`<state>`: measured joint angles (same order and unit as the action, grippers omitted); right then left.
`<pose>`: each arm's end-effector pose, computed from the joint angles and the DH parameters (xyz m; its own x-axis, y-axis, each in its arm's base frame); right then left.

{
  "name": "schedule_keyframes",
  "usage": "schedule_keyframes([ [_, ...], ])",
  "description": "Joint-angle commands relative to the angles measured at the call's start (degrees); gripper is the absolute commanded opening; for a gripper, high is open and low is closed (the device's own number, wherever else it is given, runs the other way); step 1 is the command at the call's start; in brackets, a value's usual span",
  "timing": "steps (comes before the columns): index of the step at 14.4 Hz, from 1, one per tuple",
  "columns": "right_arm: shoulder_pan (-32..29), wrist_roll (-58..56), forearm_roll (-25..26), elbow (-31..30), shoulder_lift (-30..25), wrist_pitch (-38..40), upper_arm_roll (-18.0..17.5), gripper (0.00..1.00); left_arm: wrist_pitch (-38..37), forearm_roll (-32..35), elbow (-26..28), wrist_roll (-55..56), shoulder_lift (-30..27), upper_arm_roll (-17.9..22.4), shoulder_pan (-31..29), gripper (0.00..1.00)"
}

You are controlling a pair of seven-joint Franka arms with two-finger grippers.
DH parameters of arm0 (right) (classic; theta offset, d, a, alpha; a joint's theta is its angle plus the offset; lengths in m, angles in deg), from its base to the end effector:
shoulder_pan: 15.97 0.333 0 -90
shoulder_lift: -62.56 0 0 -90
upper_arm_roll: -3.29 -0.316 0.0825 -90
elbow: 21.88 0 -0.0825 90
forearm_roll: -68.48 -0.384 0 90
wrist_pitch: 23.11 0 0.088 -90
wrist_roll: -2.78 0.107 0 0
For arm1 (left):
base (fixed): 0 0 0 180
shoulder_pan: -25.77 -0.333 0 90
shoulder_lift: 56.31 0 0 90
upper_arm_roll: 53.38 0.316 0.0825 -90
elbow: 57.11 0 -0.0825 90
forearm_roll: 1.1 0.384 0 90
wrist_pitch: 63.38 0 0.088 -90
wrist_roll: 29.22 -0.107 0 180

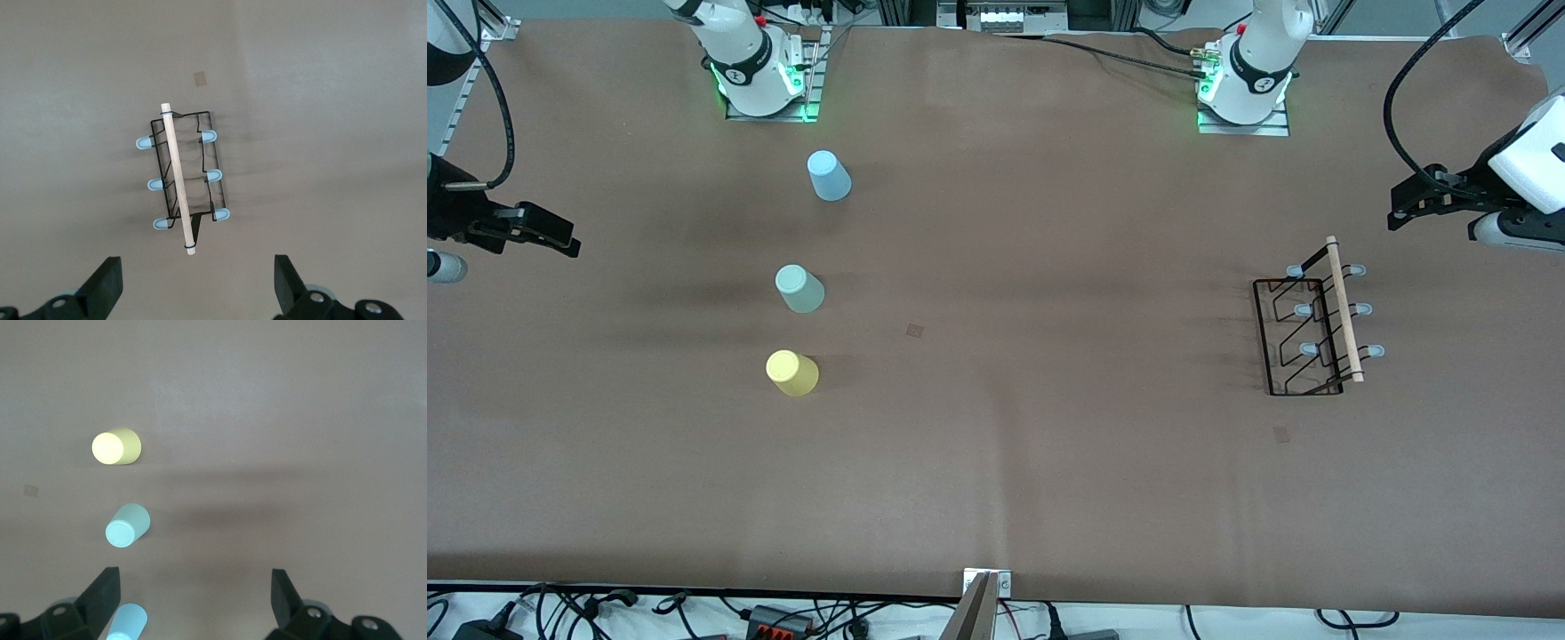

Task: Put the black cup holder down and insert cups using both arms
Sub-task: 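Reach the right gripper to the mint cup while the left gripper reaches the holder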

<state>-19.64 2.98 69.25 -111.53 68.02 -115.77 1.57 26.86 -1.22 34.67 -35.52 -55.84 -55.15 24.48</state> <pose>0.5849 -0.0221 0.5771 0.9984 -0.0369 -0.0427 -0.0365 -0.9993 0.0107 0.5562 -0.0048 0.6057 0.9924 -0.1181 -0.0346 -0.1179 -0.9930 0.0062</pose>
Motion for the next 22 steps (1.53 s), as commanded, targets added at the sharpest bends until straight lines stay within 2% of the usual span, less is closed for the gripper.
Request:
schedule_keyframes([
  [1,0.0,0.0,-1.0,0.9,0.2,1.0,-0.1,1.00,-0.5,1.0,-1.6,-0.5,0.8,-0.8,-0.7,1.00],
  [4,-0.1,-0.7,-1.2,1.1,0.4,0.9,-0.2,1.00,-0.5,1.0,-1.6,-0.5,0.8,-0.8,-0.7,1.00],
  [9,1.6,-1.7,-0.8,0.4,6.6,2.2,-0.6,1.00,-0.5,1.0,-1.6,-0.5,0.9,-0.8,-0.7,1.00],
  [10,2.7,-1.4,-0.7,-1.7,7.1,0.9,-0.6,1.00,-0.5,1.0,-1.6,-0.5,1.0,-0.8,-0.7,1.00],
  [11,4.1,-1.4,-0.7,-5.0,6.9,-3.6,-0.6,1.00,-0.5,1.0,-1.7,-0.5,1.4,-0.8,-0.7,1.00],
  [14,5.2,-0.8,-0.9,-21.2,3.1,-21.8,-0.6,1.00,-1.6,0.9,-1.7,-0.6,3.2,-0.3,-0.8,1.00],
  [16,6.9,1.4,-1.1,-29.8,1.6,-31.2,-0.6,1.00,-1.7,0.8,-1.6,-1.0,3.7,0.0,-1.2,1.00],
  [19,10.4,6.4,-1.2,-37.7,1.4,-40.5,-0.6,1.00,-1.8,1.0,-2.4,-1.8,7.5,0.0,-2.8,1.00],
  [22,14.4,10.3,-1.2,-38.8,1.8,-43.6,-0.6,1.00,-0.2,1.1,-0.4,-2.6,10.0,0.0,-4.2,1.00],
])
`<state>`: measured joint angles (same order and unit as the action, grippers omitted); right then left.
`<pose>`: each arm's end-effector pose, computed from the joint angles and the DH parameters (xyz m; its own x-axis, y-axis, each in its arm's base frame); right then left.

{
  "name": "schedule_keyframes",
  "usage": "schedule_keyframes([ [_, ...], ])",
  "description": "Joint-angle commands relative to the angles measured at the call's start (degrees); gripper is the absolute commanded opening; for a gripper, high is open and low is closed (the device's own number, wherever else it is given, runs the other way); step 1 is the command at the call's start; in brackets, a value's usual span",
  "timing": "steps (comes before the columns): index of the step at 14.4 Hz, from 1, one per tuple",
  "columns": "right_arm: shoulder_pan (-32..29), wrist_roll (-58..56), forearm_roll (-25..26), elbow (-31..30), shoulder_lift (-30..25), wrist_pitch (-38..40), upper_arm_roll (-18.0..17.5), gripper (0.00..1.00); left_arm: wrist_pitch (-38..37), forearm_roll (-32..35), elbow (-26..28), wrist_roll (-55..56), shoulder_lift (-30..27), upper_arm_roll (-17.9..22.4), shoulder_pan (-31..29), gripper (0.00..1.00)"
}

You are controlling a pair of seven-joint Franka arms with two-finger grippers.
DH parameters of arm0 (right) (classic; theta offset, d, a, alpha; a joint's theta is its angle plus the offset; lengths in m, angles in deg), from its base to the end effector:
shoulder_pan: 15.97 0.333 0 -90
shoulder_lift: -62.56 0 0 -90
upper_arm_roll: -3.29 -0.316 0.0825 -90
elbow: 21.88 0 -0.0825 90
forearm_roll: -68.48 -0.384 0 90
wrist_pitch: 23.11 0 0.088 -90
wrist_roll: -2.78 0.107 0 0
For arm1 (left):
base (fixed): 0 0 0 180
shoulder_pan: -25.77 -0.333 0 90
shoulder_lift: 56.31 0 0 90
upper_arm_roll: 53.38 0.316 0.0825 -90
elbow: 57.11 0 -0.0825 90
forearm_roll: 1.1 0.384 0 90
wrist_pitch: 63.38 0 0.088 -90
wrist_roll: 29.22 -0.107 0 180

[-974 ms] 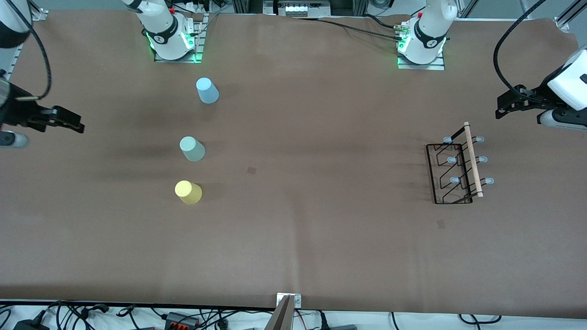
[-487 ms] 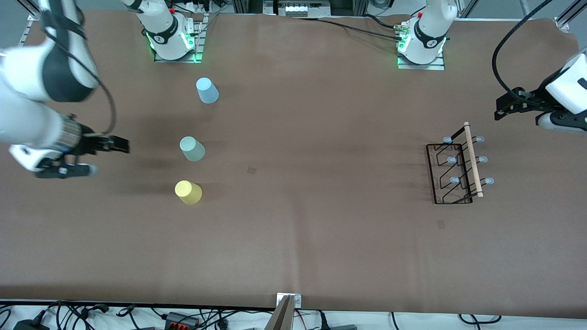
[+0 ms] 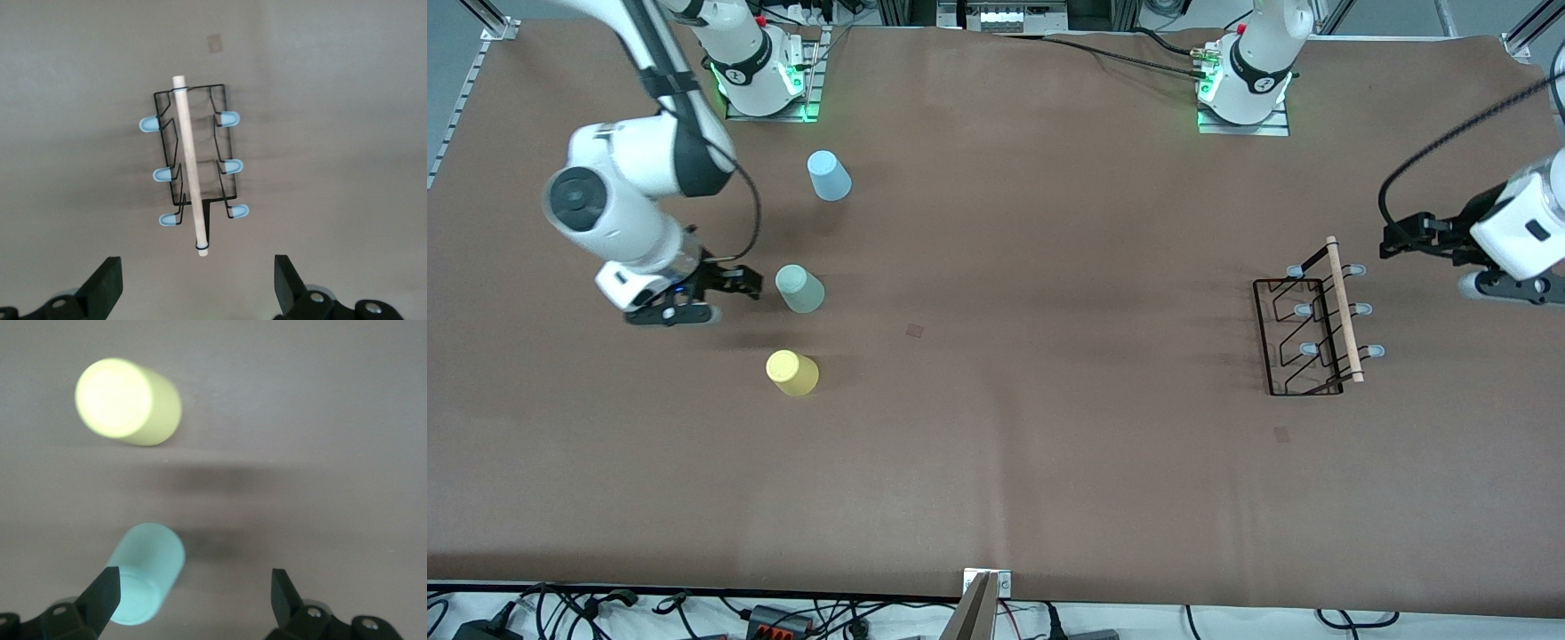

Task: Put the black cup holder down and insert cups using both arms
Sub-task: 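Reach the right gripper to the mint cup while the left gripper reaches the holder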

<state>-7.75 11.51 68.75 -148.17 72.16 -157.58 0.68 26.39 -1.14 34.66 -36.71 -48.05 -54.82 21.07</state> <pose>0.5362 0.1024 0.3035 0.9989 0.0394 -0.0250 0.0394 -0.9992 -0.0005 0.5861 0.0342 0.5273 0.9815 -0.0750 -0.1760 -0.0713 -0.9971 0.0275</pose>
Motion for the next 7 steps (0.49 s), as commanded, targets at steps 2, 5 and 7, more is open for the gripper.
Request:
schedule_keyframes([
  [2,2.6,1.9,-0.7,-2.1,-1.8,-2.5,0.3,1.00,9.1,1.1,2.8,-1.2,3.8,-0.3,-0.8,1.00],
  [5,3.1,1.9,-0.7,-2.0,0.2,-4.9,0.3,1.00,22.4,2.4,9.4,-0.2,3.8,-0.2,-0.8,1.00],
  [7,3.4,1.9,-0.6,-2.0,0.8,-4.9,0.3,1.00,29.4,2.6,14.4,0.1,3.4,-0.2,-1.3,1.00],
])
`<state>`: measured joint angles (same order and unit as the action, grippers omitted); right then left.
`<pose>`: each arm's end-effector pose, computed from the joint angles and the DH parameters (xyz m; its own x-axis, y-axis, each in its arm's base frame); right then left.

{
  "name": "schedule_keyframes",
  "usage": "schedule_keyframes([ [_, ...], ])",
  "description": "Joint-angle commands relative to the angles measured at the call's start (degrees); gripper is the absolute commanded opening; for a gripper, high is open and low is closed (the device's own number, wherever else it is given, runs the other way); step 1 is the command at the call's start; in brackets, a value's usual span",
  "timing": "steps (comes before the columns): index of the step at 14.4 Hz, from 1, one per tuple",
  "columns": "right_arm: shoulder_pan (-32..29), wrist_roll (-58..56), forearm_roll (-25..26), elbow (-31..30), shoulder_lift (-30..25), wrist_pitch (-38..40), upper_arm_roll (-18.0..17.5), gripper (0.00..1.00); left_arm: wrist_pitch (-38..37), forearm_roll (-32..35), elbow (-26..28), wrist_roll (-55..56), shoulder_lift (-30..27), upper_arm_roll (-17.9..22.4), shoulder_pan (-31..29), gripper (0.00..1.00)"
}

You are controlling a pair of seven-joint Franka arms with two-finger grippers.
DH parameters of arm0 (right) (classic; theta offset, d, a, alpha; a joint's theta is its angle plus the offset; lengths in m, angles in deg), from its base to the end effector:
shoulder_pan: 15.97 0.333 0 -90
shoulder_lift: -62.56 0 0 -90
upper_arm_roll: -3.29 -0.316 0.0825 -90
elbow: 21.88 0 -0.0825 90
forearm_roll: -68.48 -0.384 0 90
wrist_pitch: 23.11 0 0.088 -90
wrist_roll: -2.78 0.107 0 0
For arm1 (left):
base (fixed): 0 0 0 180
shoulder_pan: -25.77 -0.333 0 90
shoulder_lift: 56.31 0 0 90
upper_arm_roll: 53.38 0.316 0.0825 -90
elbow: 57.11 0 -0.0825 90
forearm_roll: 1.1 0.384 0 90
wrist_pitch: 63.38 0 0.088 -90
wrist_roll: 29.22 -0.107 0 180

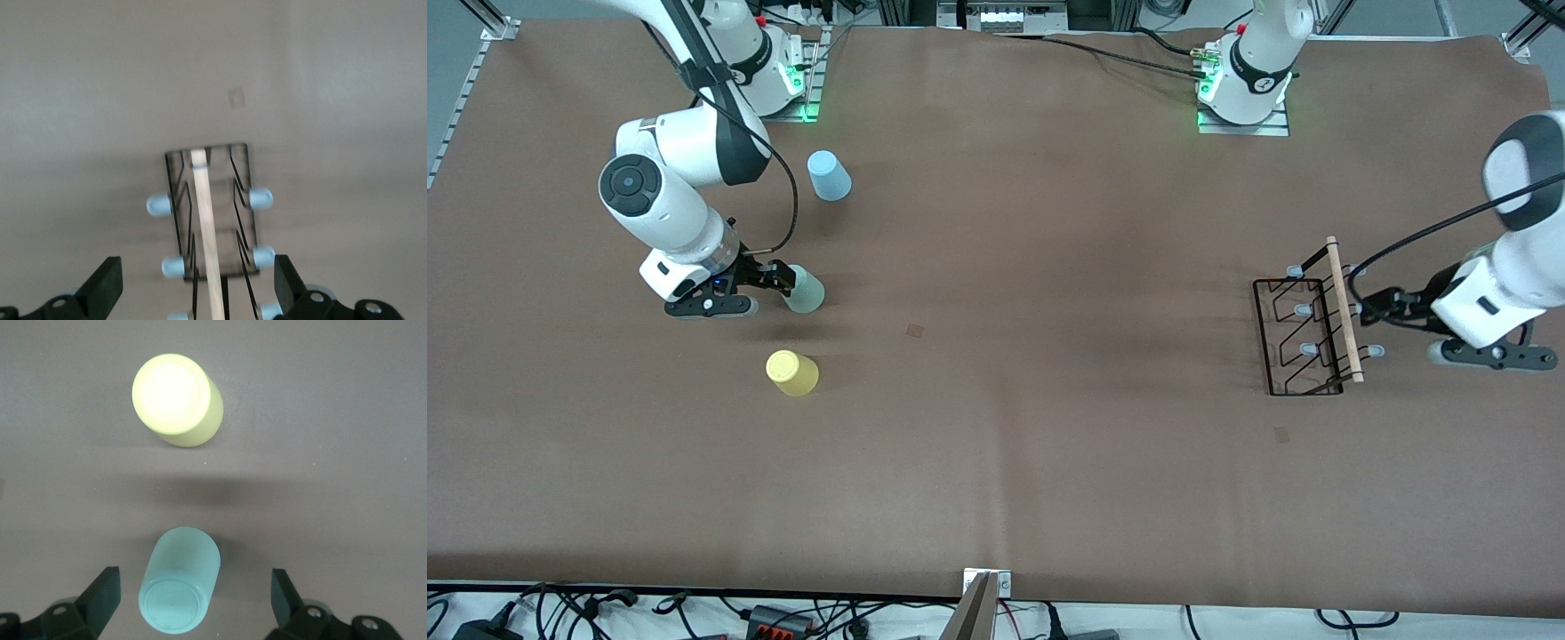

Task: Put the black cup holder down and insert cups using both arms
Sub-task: 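Grasp the mint cup with the right gripper while the left gripper grasps the handle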

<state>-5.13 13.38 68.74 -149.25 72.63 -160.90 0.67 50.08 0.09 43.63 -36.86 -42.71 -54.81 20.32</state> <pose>0.5307 0.1269 0.2963 0.9986 0.0525 0.0053 0.0525 -0.9986 -0.0060 0.6230 0.0461 0.4294 0.9973 -0.0708 -0.0169 -0.0710 -0.9974 -0.0109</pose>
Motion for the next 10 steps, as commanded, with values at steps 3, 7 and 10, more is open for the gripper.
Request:
schedule_keyframes([
  [3,1.7,0.4,-0.7,-1.0,1.4,-2.4,0.3,1.00,12.5,1.4,9.6,0.3,-1.3,-0.2,-1.2,1.00],
  [7,2.9,2.5,-0.7,-1.2,2.8,-3.8,0.3,1.00,17.0,1.4,13.4,1.8,-0.3,-0.3,-1.4,1.00],
  [10,3.5,4.8,-0.7,-1.7,4.3,-5.6,0.3,1.00,18.2,1.4,14.9,2.4,-0.1,-0.3,-1.4,1.00],
])
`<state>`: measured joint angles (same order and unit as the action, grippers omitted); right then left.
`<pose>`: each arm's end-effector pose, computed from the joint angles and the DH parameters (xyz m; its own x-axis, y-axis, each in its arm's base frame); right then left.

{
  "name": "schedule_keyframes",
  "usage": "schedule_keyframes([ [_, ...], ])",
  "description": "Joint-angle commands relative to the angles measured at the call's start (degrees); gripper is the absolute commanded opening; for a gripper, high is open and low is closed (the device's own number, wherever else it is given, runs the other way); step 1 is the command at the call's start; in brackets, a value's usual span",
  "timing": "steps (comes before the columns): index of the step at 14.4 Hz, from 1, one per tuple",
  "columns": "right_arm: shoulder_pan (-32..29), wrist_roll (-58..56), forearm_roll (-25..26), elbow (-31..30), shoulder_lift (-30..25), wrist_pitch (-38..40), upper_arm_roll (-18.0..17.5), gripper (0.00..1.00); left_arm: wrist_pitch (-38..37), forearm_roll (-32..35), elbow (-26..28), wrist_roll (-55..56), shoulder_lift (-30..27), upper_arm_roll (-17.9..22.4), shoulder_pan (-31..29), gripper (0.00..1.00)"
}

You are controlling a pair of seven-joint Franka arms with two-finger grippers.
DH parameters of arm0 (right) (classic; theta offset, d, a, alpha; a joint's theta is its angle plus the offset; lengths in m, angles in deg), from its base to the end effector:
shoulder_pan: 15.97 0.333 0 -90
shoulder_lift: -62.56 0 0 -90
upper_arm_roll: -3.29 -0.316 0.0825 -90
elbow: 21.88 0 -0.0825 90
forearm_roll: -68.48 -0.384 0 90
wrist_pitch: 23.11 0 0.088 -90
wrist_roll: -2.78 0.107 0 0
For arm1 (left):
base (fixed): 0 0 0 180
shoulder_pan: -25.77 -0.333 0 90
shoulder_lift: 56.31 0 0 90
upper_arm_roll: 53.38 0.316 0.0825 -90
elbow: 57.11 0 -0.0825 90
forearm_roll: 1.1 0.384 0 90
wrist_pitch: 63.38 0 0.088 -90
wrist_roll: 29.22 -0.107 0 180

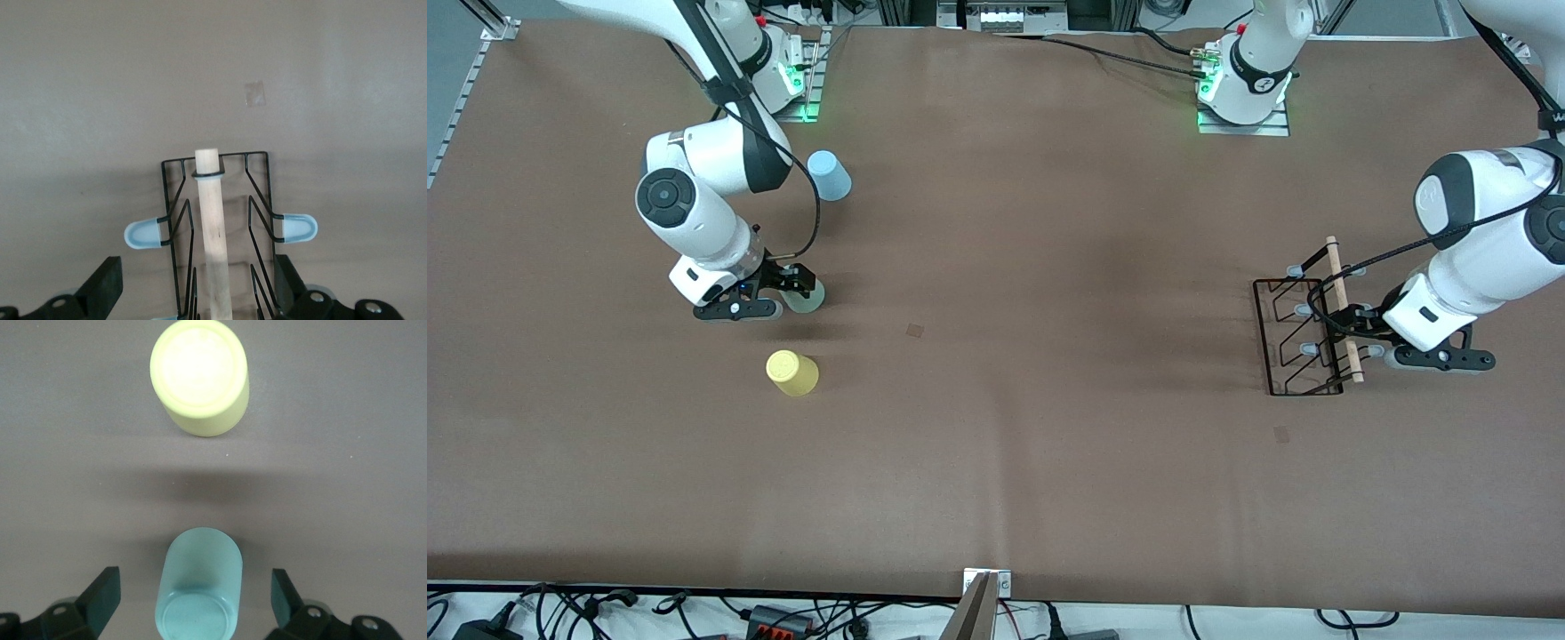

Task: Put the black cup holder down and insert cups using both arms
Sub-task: 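Grasp the mint cup with the right gripper while the left gripper grasps the handle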

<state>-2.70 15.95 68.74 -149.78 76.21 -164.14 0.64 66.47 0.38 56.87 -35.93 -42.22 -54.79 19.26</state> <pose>0.5243 0.1496 0.2635 0.9987 0.0503 -0.0104 0.0502 -0.9987 -0.0059 0.5989 0.0546 0.3434 0.9986 -0.0437 0.0292 -0.0432 -0.9989 -0.0179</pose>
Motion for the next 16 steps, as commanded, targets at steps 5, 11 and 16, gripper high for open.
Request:
schedule_keyframes([
  [5,3.1,4.9,-0.7,-2.5,3.6,-8.2,0.4,1.00,5.1,1.1,4.9,2.8,-1.0,-0.5,-0.4,1.00],
  [11,2.7,4.1,-0.5,-6.1,1.6,-8.1,0.5,1.00,4.1,1.1,5.3,3.8,-1.0,-1.1,-0.3,0.47],
  [16,2.6,4.1,-0.5,-9.1,0.0,-8.1,0.5,1.00,0.9,1.1,3.3,3.7,-1.2,-1.1,-0.2,0.06],
])
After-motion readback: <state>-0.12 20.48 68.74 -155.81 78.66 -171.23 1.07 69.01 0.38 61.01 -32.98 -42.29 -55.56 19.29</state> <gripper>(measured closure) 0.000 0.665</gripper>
